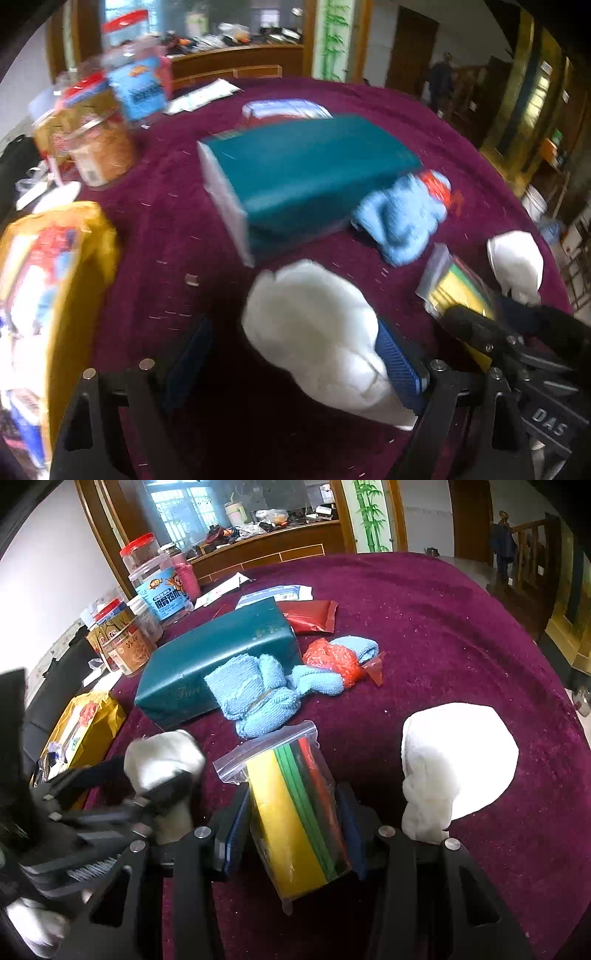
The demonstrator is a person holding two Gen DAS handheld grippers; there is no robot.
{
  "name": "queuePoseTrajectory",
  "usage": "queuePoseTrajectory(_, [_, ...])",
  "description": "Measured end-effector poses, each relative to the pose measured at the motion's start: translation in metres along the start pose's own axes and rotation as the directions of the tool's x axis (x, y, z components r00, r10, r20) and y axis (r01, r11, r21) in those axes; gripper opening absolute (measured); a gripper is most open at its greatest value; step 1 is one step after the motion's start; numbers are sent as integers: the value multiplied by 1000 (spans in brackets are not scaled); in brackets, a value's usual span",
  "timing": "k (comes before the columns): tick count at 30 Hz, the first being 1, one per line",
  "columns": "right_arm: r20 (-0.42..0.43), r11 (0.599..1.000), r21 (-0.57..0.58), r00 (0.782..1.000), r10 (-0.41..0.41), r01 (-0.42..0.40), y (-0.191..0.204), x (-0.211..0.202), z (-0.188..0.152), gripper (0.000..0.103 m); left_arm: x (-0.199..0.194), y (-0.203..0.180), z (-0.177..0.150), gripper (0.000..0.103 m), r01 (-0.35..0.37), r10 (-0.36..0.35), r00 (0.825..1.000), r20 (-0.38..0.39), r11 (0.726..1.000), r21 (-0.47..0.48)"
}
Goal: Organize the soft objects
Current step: 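Grasp the yellow-green sponge bag with the right gripper while the left grasps a white cloth, then carry the sponge bag and white cloth over the tray and open both grippers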
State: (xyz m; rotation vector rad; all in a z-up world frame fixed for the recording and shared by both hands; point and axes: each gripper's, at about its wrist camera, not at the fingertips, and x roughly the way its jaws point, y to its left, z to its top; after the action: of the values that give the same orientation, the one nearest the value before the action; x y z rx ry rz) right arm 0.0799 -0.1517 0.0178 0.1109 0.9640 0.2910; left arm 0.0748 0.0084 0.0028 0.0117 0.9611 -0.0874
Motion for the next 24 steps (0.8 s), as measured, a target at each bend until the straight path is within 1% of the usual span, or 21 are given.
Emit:
queuePoseTrajectory(1, [0, 1000, 1, 1000, 0, 0, 0, 0, 0, 44, 0, -2, -1, 88, -6, 5, 1000, 9, 1000, 12])
queuePoseTrajectory(2, [1, 1000, 3, 1000, 1, -1, -1, 0, 0, 44, 0, -2, -1, 86, 4, -4, 1000, 16, 1000, 13])
queuePoseTrajectory(3, [2, 1000, 10, 1000, 6, -6, -2, 0, 0, 44, -2, 0, -1, 79, 21, -21, 1000, 23, 1000, 12])
queuePoseTrajectory(5, [4, 1000, 13, 1000, 9, -9, -2, -1, 0, 44, -8, 4, 0, 43, 47, -47, 999, 25, 999, 8])
queuePoseTrajectory(6, [5, 1000, 7, 1000, 5, -5, -1, -1, 0, 42, -11, 8, 1, 30, 91, -91, 996, 17, 996, -5])
queuePoseTrajectory(7, [7, 1000, 2, 1000, 2, -2, 0, -1, 0, 41, -13, 9, 2, 24, 111, -111, 994, 12, 994, -16])
queuePoseTrajectory(12, [41, 999, 29, 998, 37, -38, -4, -6, 1, 39, -51, 19, -8, 24, 194, -191, 980, 62, 980, -50])
queuePoseTrajectory(14, [45, 997, 43, 997, 59, -61, -6, -6, 2, 39, -71, 26, -17, 24, 243, -237, 968, 80, 968, -66])
queuePoseTrajectory(16, [45, 996, 47, 997, 69, -71, -7, -5, 2, 39, -92, 35, -28, 24, 270, -261, 960, 102, 960, -81])
queuePoseTrajectory(18, [48, 997, 48, 997, 61, -64, -7, -5, 1, 39, -112, 51, -38, 24, 286, -273, 954, 124, 953, -102])
queuePoseTrajectory(19, [50, 997, 49, 997, 62, -65, -8, -5, 1, 39, -121, 60, -43, 24, 286, -271, 953, 134, 952, -112])
queuePoseTrajectory(21, [57, 996, 57, 996, 62, -65, -9, -5, 1, 39, -145, 87, -57, 24, 255, -231, 959, 163, 956, -143])
queuePoseTrajectory(23, [68, 996, 61, 996, 60, -64, -10, -6, 0, 39, -161, 113, -68, 25, 197, -165, 968, 187, 966, -168])
queuePoseTrajectory(24, [73, 996, 63, 996, 55, -60, -10, -7, 0, 39, -172, 130, -76, 25, 150, -112, 973, 201, 971, -185])
